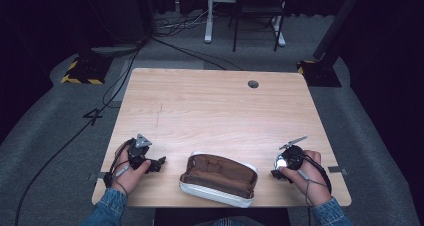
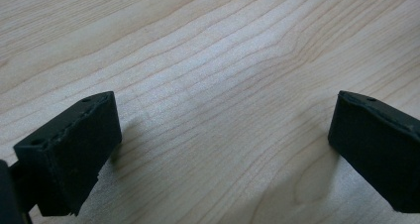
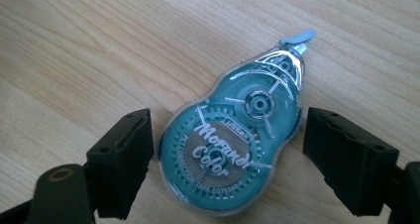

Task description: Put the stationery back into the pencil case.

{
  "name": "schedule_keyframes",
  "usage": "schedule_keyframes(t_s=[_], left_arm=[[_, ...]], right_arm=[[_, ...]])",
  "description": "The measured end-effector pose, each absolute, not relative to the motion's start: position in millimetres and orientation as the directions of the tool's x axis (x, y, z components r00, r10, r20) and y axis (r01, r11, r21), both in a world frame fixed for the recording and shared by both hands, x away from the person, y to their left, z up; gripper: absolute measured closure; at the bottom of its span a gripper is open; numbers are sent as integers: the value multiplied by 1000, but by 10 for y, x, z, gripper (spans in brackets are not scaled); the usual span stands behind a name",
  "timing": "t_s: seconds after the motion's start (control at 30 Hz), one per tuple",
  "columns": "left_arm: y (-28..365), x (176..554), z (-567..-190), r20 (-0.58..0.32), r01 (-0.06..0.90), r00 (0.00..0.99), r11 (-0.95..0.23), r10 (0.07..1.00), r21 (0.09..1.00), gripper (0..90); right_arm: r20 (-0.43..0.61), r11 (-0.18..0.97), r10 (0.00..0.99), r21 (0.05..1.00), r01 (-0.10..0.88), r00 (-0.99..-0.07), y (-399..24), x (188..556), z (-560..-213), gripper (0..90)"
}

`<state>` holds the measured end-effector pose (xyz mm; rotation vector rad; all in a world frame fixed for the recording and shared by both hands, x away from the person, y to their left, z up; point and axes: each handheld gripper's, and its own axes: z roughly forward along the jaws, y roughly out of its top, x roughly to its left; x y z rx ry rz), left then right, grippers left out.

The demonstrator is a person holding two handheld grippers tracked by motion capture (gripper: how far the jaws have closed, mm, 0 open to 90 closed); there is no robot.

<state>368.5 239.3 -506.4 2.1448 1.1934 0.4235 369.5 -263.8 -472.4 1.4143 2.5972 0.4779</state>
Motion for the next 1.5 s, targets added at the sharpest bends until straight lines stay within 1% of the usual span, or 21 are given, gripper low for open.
schedule_keyframes(t_s=[0.1,0.23,0.33,0.7,0.73,0.77,1.23,1.5], left_arm=[[2393,3685,-5064,-27,638,536,-383,844,668,2],[2393,3685,-5064,-28,638,536,-383,844,668,2],[2393,3684,-5064,-27,638,535,-383,844,668,2],[2393,3684,-5064,-26,638,535,-383,845,668,2],[2393,3684,-5064,-26,638,536,-384,844,668,2],[2393,3684,-5064,-26,638,535,-384,844,668,2],[2392,3683,-5065,-28,638,535,-382,845,668,2],[2392,3683,-5064,-26,638,534,-383,845,668,2]], right_arm=[[18,511,835,347,787,-550,-2622,3699,-4728,198],[1,521,831,352,778,-557,-2604,3709,-4730,221],[1,528,825,355,772,-565,-2603,3715,-4720,272],[0,547,813,347,762,-583,-2600,3727,-4711,288],[0,549,811,345,761,-585,-2599,3727,-4709,310],[1,553,808,343,759,-589,-2599,3726,-4700,385],[5,575,789,343,742,-614,-2603,3729,-4684,398],[11,553,796,394,734,-605,-2620,3713,-4579,399]])
